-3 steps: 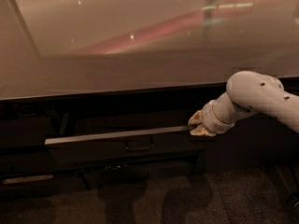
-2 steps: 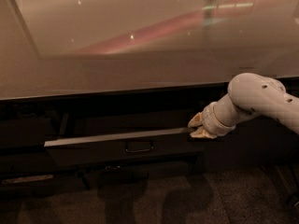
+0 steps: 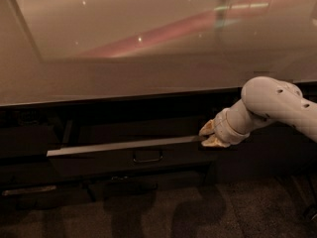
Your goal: Open top drawer
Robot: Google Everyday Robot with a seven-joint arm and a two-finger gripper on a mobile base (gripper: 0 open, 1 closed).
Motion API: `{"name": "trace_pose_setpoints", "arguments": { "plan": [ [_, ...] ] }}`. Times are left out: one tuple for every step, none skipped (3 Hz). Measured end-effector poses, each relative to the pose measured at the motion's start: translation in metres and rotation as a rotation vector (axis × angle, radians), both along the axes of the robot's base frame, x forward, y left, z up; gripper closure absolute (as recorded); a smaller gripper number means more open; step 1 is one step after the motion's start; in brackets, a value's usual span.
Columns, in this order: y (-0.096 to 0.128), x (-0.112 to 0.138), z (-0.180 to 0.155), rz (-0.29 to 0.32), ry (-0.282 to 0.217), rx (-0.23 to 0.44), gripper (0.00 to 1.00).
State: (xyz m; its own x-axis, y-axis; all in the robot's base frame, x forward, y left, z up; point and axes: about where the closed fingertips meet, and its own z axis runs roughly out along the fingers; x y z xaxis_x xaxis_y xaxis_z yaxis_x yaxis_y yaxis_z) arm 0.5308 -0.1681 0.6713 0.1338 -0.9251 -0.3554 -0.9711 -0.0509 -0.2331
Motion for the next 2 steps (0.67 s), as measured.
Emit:
{"name": "trace_pose_setpoints", "arguments": {
  "plan": [
    [0.0005, -0.0014, 0.0008, 0.002, 0.009, 0.002, 1.00],
    [0.0014, -0.0060, 0.0005, 0.009, 0.010, 0.007, 1.00]
  ]
}}
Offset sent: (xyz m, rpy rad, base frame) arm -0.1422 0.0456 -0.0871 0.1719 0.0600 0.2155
